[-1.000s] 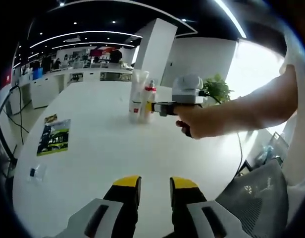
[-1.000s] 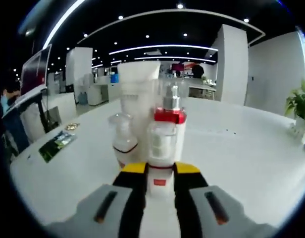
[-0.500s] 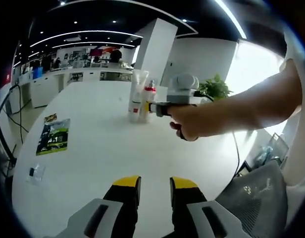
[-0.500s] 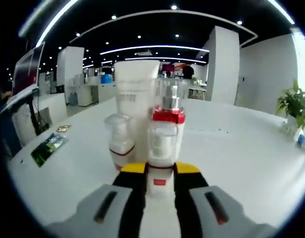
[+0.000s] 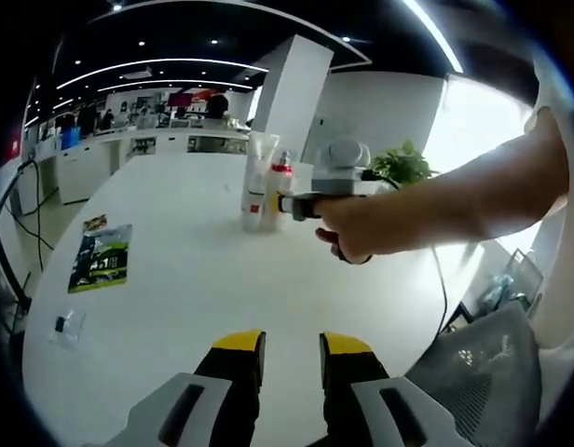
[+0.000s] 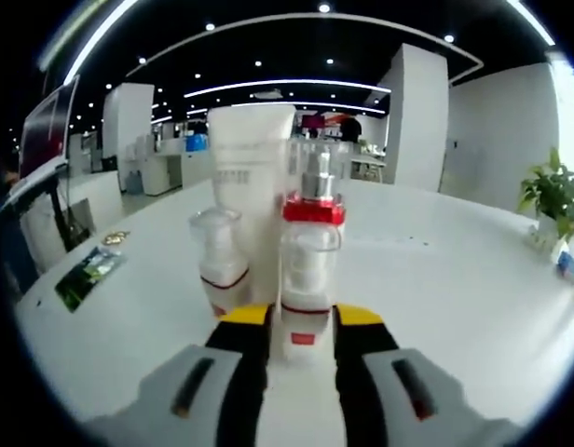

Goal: Arrange the skincare products in the storage area until every visible bottle or jar stands upright without overlapping.

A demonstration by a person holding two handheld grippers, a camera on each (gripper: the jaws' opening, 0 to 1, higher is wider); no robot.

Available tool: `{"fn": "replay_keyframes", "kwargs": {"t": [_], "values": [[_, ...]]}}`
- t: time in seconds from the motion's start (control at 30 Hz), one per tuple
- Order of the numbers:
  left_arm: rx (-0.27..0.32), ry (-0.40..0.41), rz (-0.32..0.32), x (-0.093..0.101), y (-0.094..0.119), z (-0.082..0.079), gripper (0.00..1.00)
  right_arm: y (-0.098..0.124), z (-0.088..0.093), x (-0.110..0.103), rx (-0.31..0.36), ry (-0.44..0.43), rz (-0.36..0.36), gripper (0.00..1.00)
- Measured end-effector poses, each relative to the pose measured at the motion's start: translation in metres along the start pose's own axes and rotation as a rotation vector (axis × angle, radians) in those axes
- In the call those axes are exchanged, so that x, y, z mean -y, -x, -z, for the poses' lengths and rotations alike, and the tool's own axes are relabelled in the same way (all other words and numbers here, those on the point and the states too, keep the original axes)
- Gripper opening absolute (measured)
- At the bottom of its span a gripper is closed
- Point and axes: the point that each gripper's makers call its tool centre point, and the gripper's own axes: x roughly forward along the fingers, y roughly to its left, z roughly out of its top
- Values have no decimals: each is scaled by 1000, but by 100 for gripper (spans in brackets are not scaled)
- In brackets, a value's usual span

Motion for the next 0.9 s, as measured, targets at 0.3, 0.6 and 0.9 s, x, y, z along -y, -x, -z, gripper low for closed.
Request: {"fn": "replay_keyframes", "kwargs": {"t": [0.3,0.6,0.9], "values": [[-2,0,-4,-2,0,1,25,7,15,4,-44,7,-26,34],[1,9,-14,-5,0,1,25,46,41,-53,-136,-151,-203,27],[-6,6,-11,-3,1,1,25,20,27,-103,-116,-152,-362,28]]}}
